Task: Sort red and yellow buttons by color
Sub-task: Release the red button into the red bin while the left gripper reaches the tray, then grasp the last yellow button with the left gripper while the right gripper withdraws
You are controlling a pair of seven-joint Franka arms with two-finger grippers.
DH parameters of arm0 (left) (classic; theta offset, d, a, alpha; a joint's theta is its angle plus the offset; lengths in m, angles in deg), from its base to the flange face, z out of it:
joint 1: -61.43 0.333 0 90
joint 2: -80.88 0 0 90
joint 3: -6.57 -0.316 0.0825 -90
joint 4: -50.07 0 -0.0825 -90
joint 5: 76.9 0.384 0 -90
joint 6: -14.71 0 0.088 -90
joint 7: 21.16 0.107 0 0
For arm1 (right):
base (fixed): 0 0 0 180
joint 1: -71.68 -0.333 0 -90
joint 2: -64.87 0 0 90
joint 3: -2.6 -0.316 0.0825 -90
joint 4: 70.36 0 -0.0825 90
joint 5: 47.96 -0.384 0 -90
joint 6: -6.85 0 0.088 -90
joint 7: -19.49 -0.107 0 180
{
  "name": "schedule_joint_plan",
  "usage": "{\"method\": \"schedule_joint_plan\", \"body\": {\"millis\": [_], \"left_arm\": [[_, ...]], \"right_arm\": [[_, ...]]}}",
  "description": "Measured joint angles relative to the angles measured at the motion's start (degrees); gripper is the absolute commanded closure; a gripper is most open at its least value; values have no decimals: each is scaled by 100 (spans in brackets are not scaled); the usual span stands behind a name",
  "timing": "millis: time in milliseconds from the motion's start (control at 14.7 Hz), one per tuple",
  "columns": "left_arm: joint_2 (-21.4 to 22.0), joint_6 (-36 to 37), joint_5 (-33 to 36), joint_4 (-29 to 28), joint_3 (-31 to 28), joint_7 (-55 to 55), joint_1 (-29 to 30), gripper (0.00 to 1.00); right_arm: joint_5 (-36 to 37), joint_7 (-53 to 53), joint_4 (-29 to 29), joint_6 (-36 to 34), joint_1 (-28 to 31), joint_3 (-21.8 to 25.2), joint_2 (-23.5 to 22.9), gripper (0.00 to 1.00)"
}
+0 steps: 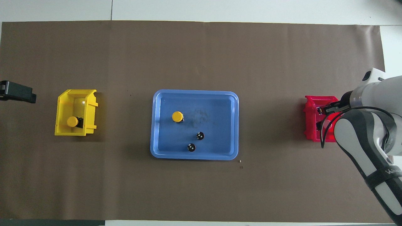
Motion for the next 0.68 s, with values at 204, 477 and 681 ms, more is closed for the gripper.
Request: {"method": "schedule_joint_plan", "body": {"millis": [204, 477, 681], "left_arm": [[15, -1088, -122, -784, 29, -844, -435, 0], [-276, -2410, -158, -1735, 85, -2631, -1782, 0], [-1010, -3251, -158, -1818, 102, -3652, -2606, 0]], "right_arm": [[-4, -3, -202, 325, 0, 0, -22, 73], [-5, -3, -296, 434, 1, -2, -28, 45], [-5, 3, -292, 434, 1, -3, -26, 3]]}}
